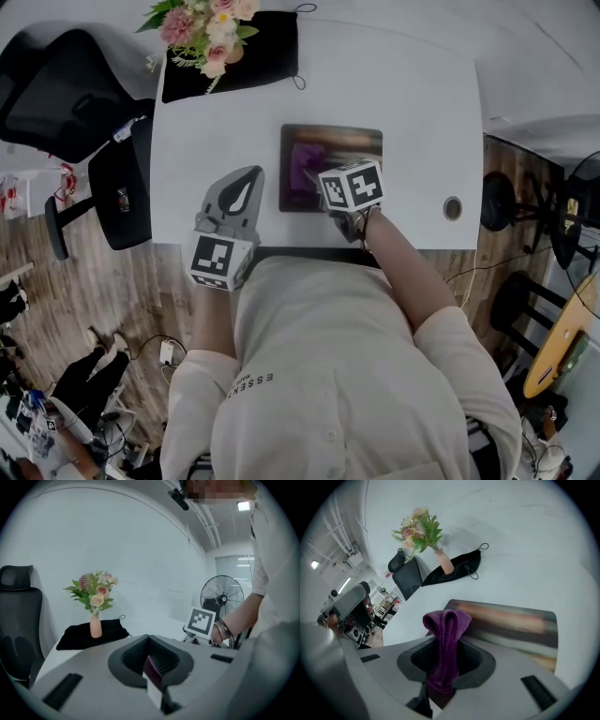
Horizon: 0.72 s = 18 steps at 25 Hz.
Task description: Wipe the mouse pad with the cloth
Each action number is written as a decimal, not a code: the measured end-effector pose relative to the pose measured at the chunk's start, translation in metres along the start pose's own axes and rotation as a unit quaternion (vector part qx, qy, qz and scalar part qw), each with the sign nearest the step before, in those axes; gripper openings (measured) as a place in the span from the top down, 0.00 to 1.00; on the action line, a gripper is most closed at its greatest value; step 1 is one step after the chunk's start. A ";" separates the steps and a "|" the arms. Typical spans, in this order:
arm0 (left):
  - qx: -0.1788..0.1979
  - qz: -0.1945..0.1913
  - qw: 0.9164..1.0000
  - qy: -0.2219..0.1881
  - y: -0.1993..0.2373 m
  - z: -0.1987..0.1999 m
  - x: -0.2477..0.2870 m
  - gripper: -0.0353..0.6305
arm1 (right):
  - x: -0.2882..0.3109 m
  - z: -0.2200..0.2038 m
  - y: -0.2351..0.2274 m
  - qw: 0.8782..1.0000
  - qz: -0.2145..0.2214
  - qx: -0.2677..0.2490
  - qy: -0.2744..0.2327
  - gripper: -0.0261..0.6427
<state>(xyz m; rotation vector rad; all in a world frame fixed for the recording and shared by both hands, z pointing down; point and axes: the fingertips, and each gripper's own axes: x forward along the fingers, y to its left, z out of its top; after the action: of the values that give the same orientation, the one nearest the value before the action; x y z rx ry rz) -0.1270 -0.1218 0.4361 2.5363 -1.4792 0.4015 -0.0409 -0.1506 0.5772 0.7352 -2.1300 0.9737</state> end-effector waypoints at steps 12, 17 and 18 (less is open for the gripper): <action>0.017 -0.057 0.998 -0.011 -0.039 0.022 0.041 0.95 | -0.051 -0.025 -0.062 0.998 -0.052 0.019 -0.008 0.81; 0.031 -0.086 0.996 -0.008 -0.060 0.022 0.057 0.95 | -0.071 -0.037 -0.090 0.997 -0.068 0.041 -0.017 0.81; 0.035 -0.091 0.995 -0.006 -0.064 0.022 0.059 0.95 | -0.076 -0.040 -0.095 0.996 -0.071 0.044 -0.016 0.81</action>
<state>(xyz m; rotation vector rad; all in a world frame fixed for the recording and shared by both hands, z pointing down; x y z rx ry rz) -0.0401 -0.1454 0.4330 2.7028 -1.2452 0.4169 0.0870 -0.1563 0.5794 0.9372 -2.0418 0.9898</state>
